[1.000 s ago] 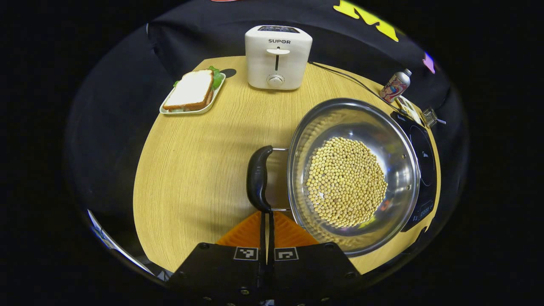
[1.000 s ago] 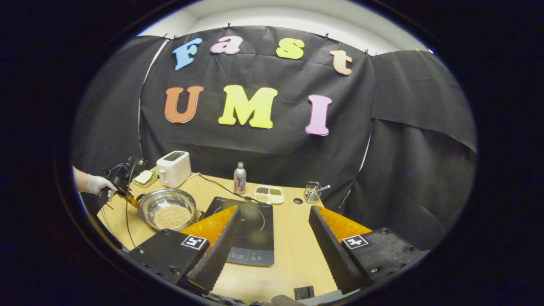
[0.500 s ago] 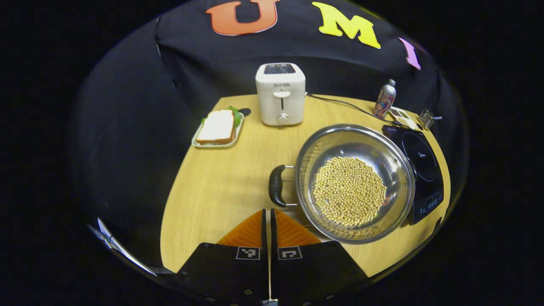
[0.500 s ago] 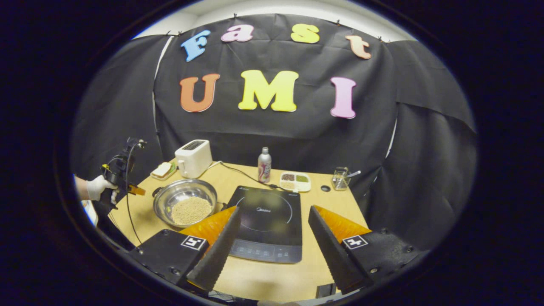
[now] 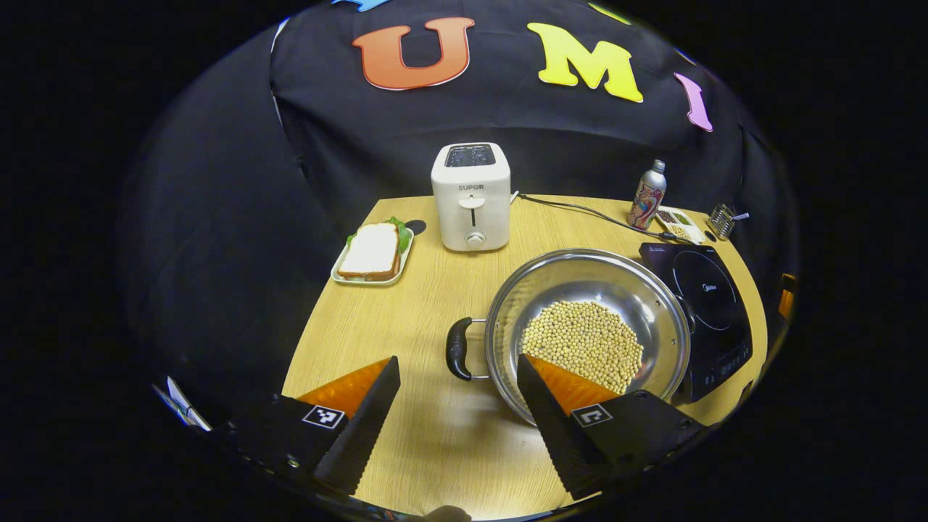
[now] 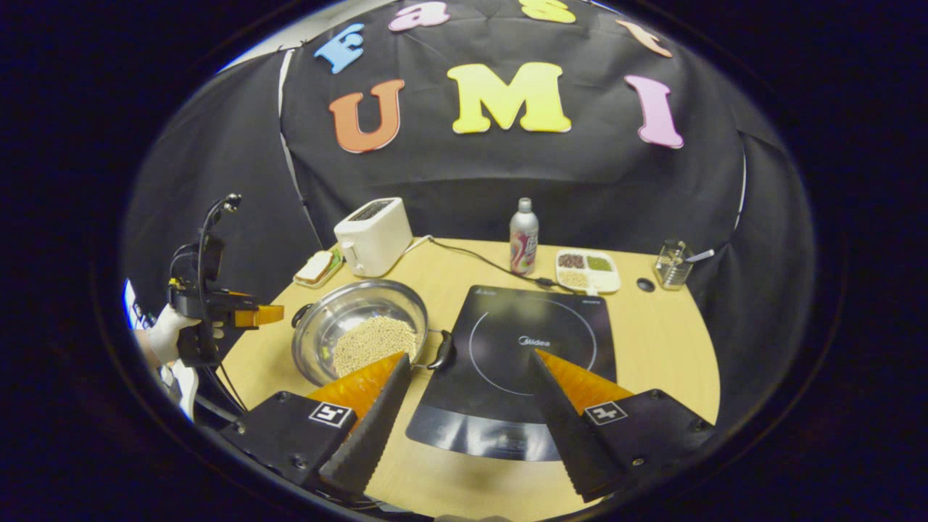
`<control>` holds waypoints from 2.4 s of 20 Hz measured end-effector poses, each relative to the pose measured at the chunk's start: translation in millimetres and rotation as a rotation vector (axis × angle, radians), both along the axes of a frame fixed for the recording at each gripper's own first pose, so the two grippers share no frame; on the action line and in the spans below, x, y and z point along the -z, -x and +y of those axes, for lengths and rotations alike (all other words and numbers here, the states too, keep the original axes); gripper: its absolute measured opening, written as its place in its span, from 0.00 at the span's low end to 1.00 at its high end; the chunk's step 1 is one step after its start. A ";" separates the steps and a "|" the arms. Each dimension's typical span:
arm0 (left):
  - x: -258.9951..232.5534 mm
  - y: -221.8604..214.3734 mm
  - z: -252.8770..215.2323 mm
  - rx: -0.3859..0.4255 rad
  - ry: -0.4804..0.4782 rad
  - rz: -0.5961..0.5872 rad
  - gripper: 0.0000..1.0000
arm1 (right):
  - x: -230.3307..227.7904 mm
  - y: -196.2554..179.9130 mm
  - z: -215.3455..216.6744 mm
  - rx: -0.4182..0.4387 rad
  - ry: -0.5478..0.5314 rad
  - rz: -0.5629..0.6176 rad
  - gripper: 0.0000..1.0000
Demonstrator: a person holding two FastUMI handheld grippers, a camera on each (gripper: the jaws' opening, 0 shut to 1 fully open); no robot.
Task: First push the handle of the pot to place it horizontally, then grasp the pot with both hands and set it on the induction cooktop.
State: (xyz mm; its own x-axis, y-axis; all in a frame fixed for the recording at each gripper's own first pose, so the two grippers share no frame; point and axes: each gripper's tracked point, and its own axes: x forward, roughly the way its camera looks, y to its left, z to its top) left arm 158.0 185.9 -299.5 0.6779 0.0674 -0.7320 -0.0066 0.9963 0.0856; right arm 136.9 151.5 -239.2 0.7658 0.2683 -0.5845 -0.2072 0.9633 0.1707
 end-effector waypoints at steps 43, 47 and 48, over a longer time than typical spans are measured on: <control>72.7 -40.2 -11.2 0.053 0.022 0.331 0.59 | 119.6 -89.1 80.6 0.050 0.037 0.459 0.55; 58.4 -38.5 -15.9 0.051 0.028 0.295 0.59 | 101.9 -87.1 73.7 0.048 0.038 0.400 0.55; 53.6 -39.1 -19.0 0.055 0.028 0.285 0.59 | 99.2 -85.7 70.9 0.048 0.035 0.392 0.55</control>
